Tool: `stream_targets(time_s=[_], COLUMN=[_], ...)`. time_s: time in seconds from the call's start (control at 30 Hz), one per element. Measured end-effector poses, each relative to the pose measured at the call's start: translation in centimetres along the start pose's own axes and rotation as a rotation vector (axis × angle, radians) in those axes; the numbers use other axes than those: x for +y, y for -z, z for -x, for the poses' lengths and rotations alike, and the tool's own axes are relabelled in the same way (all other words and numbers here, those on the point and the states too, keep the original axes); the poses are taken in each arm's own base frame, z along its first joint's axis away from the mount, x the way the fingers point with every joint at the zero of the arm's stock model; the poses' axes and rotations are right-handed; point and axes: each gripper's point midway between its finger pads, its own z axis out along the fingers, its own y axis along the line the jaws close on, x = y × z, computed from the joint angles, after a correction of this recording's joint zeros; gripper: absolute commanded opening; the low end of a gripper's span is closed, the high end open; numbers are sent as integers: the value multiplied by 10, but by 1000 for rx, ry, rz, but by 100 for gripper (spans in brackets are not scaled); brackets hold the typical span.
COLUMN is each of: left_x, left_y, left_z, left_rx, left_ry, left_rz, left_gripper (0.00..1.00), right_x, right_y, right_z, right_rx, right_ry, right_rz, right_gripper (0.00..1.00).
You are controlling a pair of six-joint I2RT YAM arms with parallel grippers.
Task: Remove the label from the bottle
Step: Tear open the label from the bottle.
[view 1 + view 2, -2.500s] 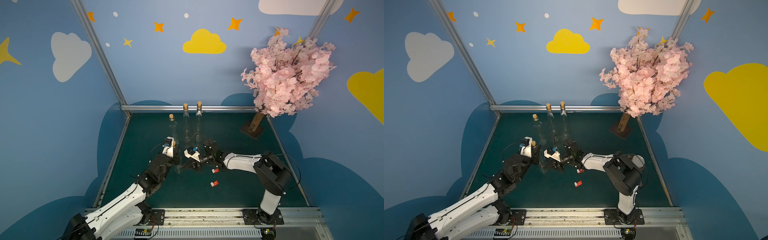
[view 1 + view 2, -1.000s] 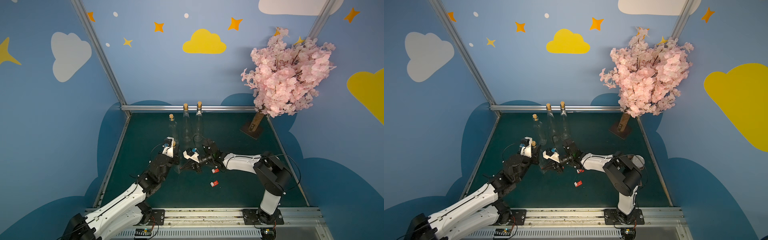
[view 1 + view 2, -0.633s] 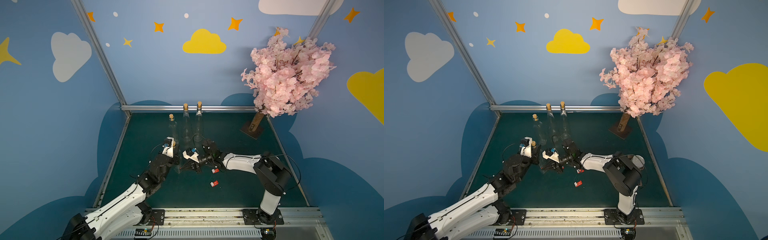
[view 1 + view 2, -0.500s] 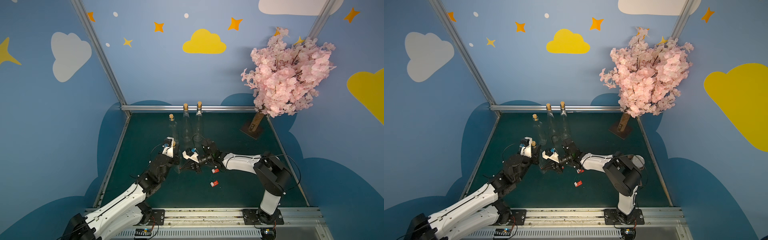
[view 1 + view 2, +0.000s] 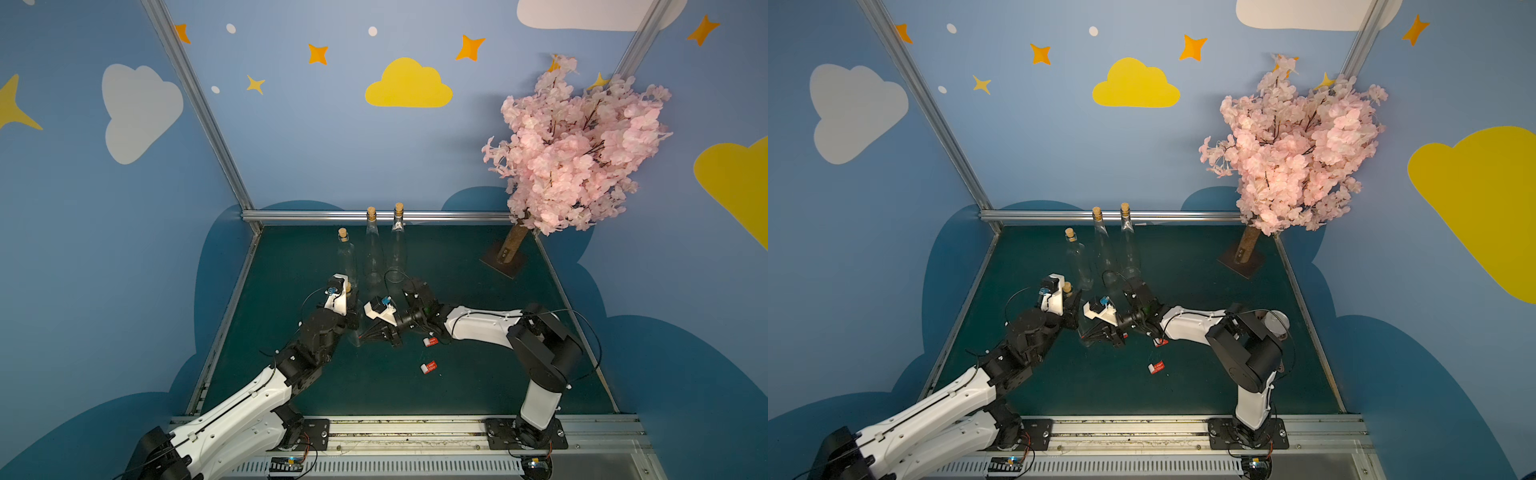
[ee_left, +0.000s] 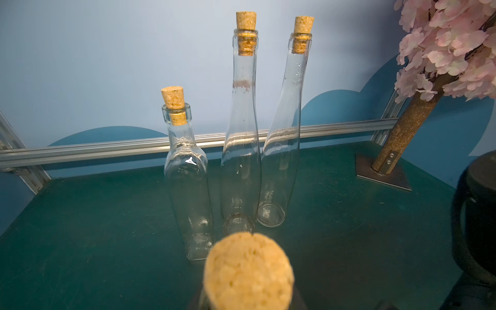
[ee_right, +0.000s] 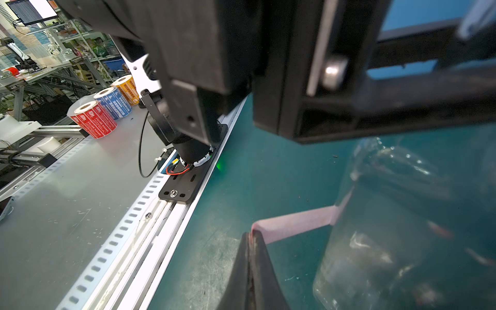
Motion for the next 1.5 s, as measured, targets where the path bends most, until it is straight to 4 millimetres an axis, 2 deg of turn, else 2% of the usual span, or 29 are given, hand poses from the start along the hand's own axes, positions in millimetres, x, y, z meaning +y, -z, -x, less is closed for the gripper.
stream_targets(time_s=[1.4,1.5], left_x=[0,0], left_y=[2,2], left_z=[0,0], left_rx=[-4,-4], left_ry=[-1,0], left_rz=[-2,0], left_gripper=[3,3], right_x=[7,14], right_y=[-9,-12], right_z=[7,8], right_rx=[6,4], right_ry=[28,27], right_rz=[18,49], right_gripper=[0,0])
